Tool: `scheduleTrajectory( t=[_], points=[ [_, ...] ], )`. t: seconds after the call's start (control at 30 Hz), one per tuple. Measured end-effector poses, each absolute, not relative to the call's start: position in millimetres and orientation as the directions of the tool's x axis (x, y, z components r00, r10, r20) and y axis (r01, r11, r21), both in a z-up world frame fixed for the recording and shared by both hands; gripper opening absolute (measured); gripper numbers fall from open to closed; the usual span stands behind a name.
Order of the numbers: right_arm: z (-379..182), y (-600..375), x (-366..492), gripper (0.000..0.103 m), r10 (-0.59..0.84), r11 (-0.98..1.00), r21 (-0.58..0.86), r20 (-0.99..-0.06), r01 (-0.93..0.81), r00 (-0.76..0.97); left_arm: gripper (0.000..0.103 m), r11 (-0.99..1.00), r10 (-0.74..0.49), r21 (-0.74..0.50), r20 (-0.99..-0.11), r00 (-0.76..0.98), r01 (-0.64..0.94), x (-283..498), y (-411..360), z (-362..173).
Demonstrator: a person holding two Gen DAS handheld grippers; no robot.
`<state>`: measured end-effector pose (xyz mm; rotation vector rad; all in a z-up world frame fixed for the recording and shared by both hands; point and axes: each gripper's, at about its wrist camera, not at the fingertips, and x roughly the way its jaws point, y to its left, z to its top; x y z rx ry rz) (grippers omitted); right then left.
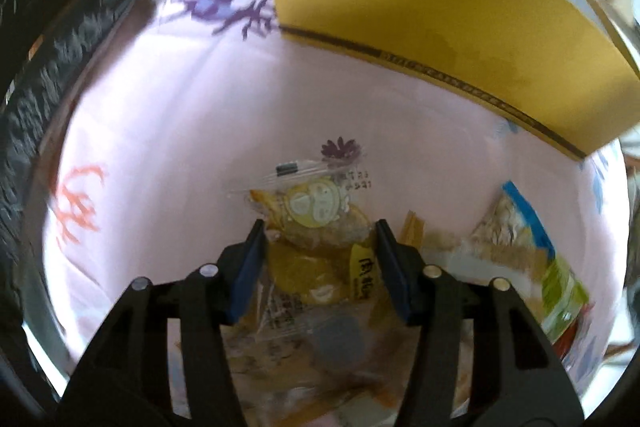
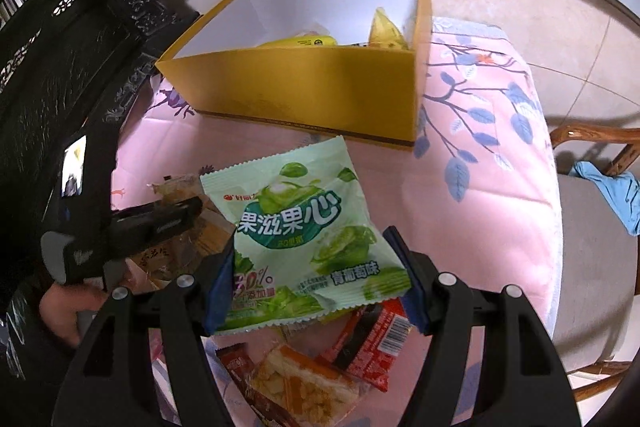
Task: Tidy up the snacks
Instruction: 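Carry both snacks over the yellow box and open both tools to drop them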
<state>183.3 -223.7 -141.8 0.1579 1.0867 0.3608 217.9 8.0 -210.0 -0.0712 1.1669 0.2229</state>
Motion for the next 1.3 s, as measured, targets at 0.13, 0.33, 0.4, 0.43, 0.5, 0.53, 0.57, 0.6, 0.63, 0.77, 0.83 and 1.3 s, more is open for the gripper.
scheduleTrajectory(
  t=[0.13, 0.33, 0.4, 0.43, 0.5, 0.53, 0.57, 0.6, 0.63, 0.77, 0.83, 1.3],
  points=[
    [-128, -223, 184, 0.069, 0.364, 0.931, 0.302, -0.818, -0.206, 0.446, 0.055, 0.978, 0.164, 0.086, -0.881, 0.443, -0.19, 202, 9, -181],
    [-91, -212, 189, 0.069, 0.375, 0.926, 0.291, -0.768, -0.239, 0.519, 0.055, 0.984, 0.168, 0.107, -0.803, 0.572, -0.139, 191, -1, -123],
    [-76, -209, 190, 0.069, 0.386, 0.922, 0.294, -0.745, -0.252, 0.544, 0.055, 0.986, 0.167, 0.114, -0.776, 0.608, -0.125, 193, -1, -107],
    [-69, -208, 191, 0.069, 0.39, 0.92, 0.294, -0.734, -0.258, 0.556, 0.055, 0.986, 0.164, 0.117, -0.761, 0.627, -0.117, 194, -3, -96],
    [-56, -207, 194, 0.069, 0.393, 0.919, 0.289, -0.713, -0.267, 0.581, 0.055, 0.988, 0.153, 0.115, -0.74, 0.655, -0.102, 194, -6, -80],
    [-51, -208, 195, 0.069, 0.392, 0.92, 0.286, -0.706, -0.269, 0.59, 0.055, 0.99, 0.142, 0.113, -0.726, 0.672, -0.087, 195, -8, -71],
    [-44, -208, 199, 0.069, 0.389, 0.921, 0.282, -0.695, -0.269, 0.605, 0.055, 0.99, 0.14, 0.12, -0.718, 0.682, -0.077, 198, -10, -64],
    [-39, -208, 202, 0.069, 0.389, 0.921, 0.283, -0.686, -0.268, 0.615, 0.055, 0.99, 0.139, 0.126, -0.711, 0.689, -0.07, 200, -10, -60],
    [-37, -209, 205, 0.069, 0.39, 0.921, 0.284, -0.68, -0.267, 0.621, 0.055, 0.99, 0.133, 0.133, -0.703, 0.699, -0.054, 206, -13, -53],
    [-26, -211, 225, 0.069, 0.363, 0.932, 0.265, -0.664, -0.249, 0.653, 0.055, 0.985, 0.138, 0.173, -0.673, 0.726, -0.026, 224, -19, -38],
    [-24, -212, 236, 0.069, 0.346, 0.938, 0.248, -0.658, -0.241, 0.668, 0.055, 0.979, 0.153, 0.205, -0.646, 0.748, -0.023, 232, -22, -31],
    [-43, -220, 316, 0.069, 0.289, 0.955, 0.257, -0.681, -0.149, 0.673, 0.055, 0.987, 0.068, 0.156, -0.63, 0.773, 0.041, 318, -33, -24]
  ],
)
